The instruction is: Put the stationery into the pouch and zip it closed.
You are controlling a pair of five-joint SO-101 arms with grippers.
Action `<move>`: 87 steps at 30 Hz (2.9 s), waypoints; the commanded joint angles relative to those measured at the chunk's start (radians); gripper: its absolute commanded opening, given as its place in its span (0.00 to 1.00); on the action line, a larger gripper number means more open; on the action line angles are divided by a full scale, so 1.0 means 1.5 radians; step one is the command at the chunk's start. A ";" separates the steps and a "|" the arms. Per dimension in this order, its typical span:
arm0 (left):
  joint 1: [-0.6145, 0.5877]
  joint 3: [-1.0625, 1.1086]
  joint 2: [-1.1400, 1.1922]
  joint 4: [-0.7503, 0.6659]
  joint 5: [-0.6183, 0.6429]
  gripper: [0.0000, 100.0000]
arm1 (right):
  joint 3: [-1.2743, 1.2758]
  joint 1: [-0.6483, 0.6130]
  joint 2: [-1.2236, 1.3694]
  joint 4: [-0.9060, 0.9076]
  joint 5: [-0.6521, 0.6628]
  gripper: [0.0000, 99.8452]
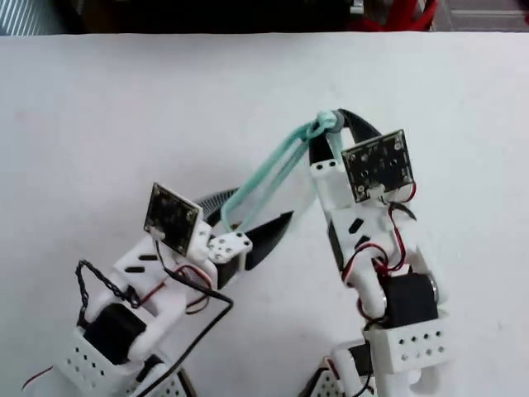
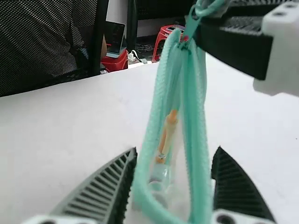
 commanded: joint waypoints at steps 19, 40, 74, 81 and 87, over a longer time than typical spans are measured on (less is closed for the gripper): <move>0.011 0.078 -0.003 -0.113 0.003 0.16 | -0.309 0.078 0.281 0.216 0.000 0.02; 0.083 0.220 -0.064 -0.330 -0.080 0.12 | -0.199 0.099 0.260 0.149 0.000 0.02; 0.024 0.214 0.235 -0.584 -0.119 0.03 | -0.158 0.092 0.200 0.156 -0.033 0.02; 0.027 0.152 0.251 -0.497 -0.118 0.03 | -0.171 0.098 0.117 0.169 -0.031 0.02; 0.049 0.100 0.252 -0.391 -0.117 0.03 | -0.279 0.052 0.112 0.249 -0.031 0.02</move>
